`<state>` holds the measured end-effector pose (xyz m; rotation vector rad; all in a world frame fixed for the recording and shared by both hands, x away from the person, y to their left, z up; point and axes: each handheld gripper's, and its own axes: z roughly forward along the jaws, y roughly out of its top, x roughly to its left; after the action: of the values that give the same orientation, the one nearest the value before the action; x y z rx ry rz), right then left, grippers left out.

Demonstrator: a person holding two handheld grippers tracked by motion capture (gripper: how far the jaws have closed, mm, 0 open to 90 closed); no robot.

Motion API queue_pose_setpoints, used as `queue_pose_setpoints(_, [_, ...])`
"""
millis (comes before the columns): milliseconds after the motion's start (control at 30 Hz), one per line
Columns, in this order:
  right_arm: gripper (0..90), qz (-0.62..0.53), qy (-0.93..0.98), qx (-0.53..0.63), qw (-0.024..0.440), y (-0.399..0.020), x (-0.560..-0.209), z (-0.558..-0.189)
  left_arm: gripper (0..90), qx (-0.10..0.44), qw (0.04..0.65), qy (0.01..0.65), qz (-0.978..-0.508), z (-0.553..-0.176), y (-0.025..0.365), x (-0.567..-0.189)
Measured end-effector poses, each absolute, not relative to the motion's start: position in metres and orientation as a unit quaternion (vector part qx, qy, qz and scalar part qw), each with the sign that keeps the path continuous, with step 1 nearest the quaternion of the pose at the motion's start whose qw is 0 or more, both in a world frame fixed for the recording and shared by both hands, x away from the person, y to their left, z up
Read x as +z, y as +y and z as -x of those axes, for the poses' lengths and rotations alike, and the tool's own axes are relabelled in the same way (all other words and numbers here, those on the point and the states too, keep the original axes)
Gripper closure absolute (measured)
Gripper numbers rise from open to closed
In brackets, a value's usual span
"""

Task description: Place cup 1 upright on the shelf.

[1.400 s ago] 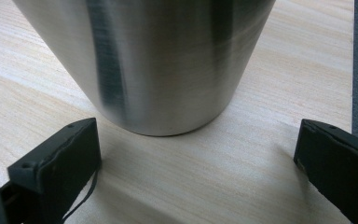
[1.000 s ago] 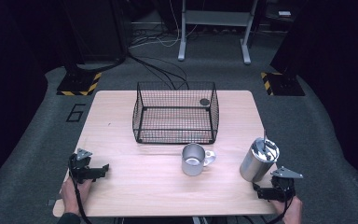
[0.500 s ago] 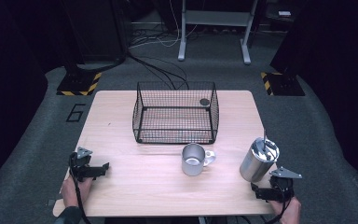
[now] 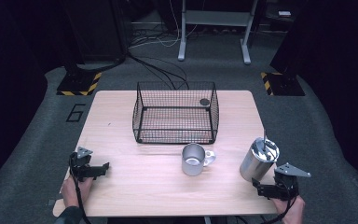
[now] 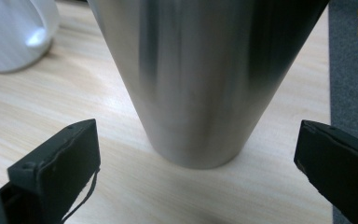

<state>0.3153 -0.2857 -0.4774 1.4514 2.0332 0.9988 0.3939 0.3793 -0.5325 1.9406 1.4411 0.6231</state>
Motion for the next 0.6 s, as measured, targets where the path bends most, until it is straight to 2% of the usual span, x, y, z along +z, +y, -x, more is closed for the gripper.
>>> queue_pose_setpoints(600, [0.0, -0.513, 0.719, 0.401, 0.242, -0.287, -0.426, -0.320, 0.1, 0.237, 0.317, 0.547, -0.737, -0.394, 0.379, -0.533])
